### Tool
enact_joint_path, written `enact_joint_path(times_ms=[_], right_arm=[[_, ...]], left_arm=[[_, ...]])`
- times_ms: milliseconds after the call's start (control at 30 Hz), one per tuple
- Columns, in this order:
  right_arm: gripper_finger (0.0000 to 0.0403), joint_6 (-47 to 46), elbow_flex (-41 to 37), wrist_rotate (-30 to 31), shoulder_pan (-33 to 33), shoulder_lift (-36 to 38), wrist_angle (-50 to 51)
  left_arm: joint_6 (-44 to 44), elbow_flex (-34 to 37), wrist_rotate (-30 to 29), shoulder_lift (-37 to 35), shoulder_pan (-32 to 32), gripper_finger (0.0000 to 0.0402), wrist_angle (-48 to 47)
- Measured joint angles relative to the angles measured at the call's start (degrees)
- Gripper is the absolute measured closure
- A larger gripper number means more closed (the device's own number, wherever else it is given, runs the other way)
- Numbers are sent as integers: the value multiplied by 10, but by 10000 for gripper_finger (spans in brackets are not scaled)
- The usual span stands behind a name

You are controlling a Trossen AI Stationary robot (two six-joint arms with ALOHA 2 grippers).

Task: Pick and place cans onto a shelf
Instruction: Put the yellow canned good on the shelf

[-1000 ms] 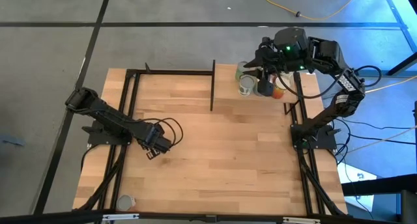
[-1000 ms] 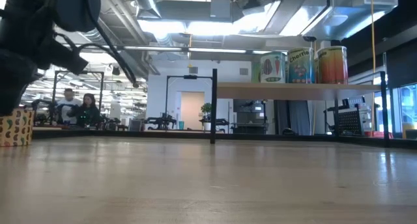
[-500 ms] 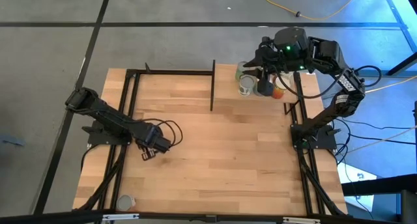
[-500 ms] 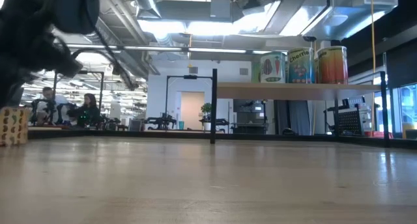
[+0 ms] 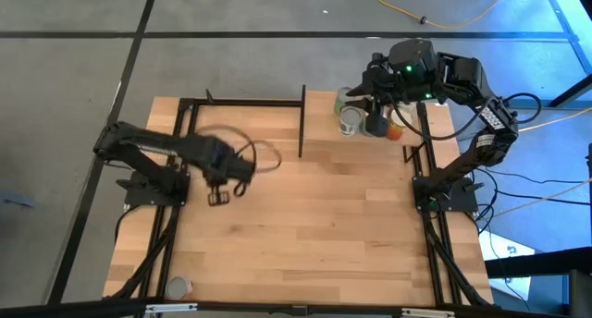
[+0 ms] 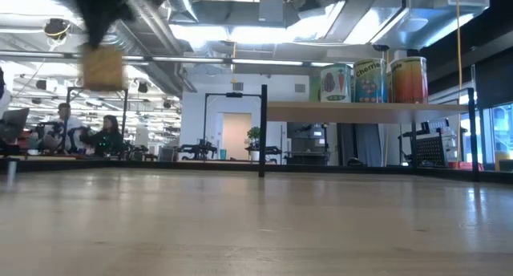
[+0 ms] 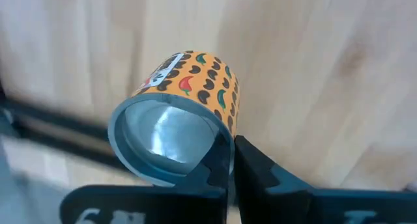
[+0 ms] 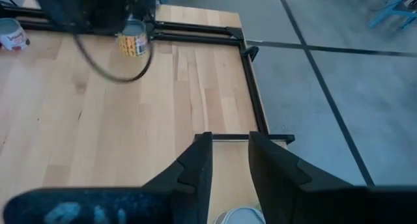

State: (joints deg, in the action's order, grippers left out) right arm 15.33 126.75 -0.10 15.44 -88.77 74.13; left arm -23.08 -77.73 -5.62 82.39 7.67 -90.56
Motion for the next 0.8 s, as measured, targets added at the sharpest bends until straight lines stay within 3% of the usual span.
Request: enact_joint_path(times_ms=[267,467,633,800], right_arm=[[302,1,0,0,0,0,29],[302,1,0,0,0,0,38],[302,1,0,0,0,0,40],[302,-2,0,0,0,0,43]], left_arm=[[151,-246,-81,41,-126,401,9],[299,-437,-128,119,-212,401,6],[410,-571,-130,202,-276,401,7],[517,-540,-81,240,-321,401,59]])
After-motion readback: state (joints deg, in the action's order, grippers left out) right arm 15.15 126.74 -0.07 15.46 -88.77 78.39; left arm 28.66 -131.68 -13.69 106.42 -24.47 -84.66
